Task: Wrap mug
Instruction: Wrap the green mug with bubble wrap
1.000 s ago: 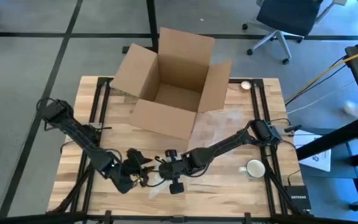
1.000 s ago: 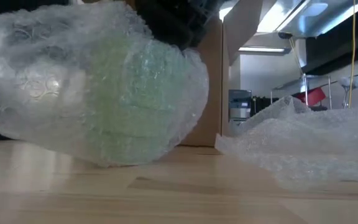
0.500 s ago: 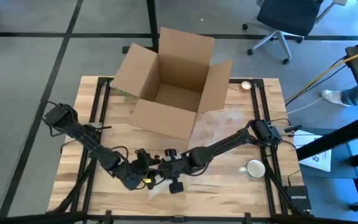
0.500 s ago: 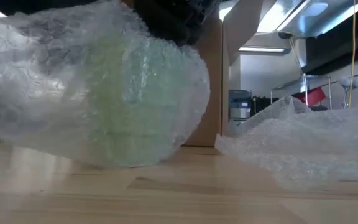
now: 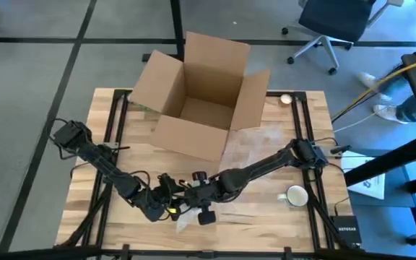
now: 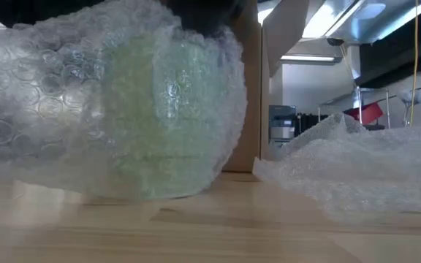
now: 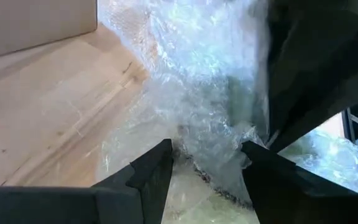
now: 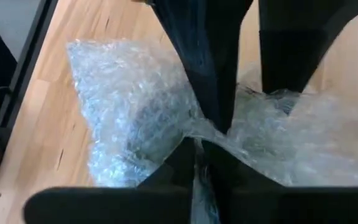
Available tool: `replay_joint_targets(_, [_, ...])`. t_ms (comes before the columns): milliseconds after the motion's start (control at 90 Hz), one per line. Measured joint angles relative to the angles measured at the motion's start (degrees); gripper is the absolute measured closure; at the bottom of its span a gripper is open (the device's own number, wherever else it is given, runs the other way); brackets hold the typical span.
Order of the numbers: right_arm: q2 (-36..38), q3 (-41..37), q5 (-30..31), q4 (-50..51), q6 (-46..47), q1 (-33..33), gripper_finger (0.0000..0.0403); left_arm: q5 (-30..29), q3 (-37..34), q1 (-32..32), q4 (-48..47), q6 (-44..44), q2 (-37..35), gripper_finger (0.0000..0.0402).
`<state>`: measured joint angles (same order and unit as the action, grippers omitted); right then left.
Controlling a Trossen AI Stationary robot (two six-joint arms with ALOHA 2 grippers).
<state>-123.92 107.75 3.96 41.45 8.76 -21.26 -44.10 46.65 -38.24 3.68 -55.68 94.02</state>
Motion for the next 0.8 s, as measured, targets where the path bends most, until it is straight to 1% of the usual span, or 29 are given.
replay_joint_targets(100, [0.1,2.6,0.4,2.1,-0.1,0.0,0.0347,0.0,0.0,-0.1,0.0,0.0,0.0,0.0231])
replay_joint_targets(256, [0.2,6.3,0.4,10.2,-0.1,0.0,0.0286,0.1,0.0,-0.2,0.0,-0.2,0.0,0.0231])
replay_joint_targets(378, [2.2,5.7,-0.2,14.3,-0.1,-0.2,0.0256,0.1,-0.1,-0.4,0.0,-0.5,0.1,0.0231])
replay_joint_targets(478, [4.0,3.4,-0.9,16.2,-0.2,-0.5,0.0245,0.1,-0.1,-0.4,0.0,-0.4,0.1,0.0231])
replay_joint_targets(622, [7.6,-2.0,-1.0,16.3,-0.2,-0.5,0.0246,0.3,-0.1,-0.6,0.0,-0.4,0.1,0.0231])
replay_joint_targets(744, [11.0,-8.8,-1.0,13.7,1.0,-0.5,0.0246,0.3,-0.1,-0.8,0.0,0.0,0.1,0.0231])
replay_joint_targets(800, [12.7,-13.0,-0.4,11.0,1.8,-0.5,0.0246,0.3,-0.1,-0.8,0.0,0.0,0.1,0.0231])
